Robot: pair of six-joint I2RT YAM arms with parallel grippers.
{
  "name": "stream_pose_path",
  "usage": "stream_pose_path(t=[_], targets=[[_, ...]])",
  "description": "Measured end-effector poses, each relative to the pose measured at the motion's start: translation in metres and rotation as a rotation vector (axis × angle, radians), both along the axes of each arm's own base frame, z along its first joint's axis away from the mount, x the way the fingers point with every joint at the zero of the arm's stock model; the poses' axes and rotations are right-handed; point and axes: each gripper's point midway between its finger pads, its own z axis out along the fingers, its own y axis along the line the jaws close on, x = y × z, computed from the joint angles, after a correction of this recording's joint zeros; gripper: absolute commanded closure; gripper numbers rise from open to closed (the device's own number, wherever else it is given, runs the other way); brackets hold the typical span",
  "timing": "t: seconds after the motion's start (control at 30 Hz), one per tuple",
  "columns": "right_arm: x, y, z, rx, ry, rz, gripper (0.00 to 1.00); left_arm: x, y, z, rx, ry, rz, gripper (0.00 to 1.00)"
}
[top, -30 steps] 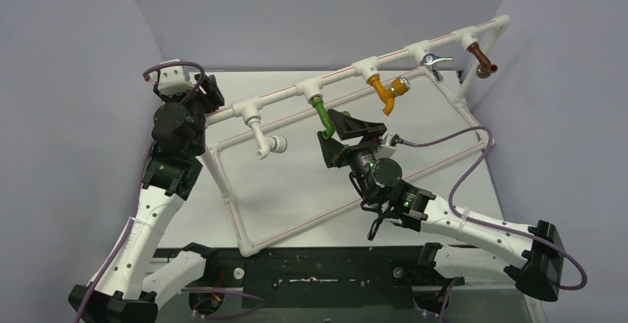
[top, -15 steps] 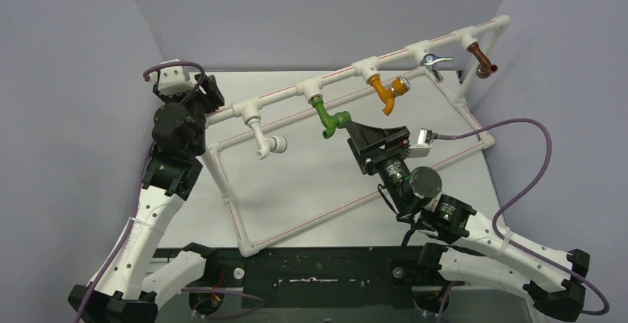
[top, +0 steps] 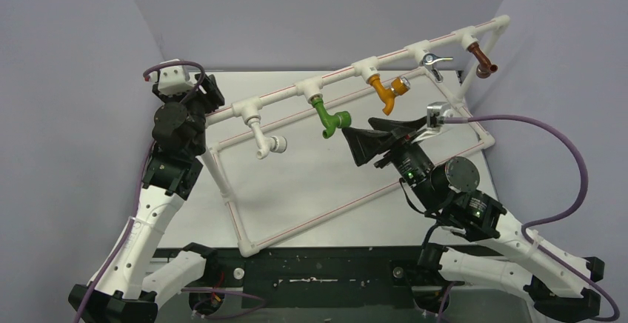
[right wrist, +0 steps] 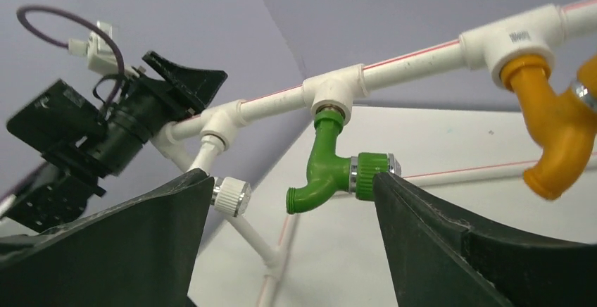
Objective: Install the water faucets
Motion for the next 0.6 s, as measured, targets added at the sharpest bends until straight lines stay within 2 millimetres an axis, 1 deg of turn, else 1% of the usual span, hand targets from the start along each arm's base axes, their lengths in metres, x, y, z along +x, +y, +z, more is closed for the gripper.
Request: stream_pose_path(t=[0.1,0.37,0.6], targets=[[0.001,0.006,0.005,-0.15,-0.097,0.017,0.11,0.0,0.0,0.0,0.0,0.0,0.0,0.41],[0.003,0.022,-0.016,-0.57,-0.393,0.075,0.1,0.0,0.0,0.0,0.001,0.003,-0.001,0.41],[-0.005,0.035,-0.021,-0.835,-0.708,0.125,0.1,0.001,-0.001,-0.001,0.0,0.009,-0.005,0.41]])
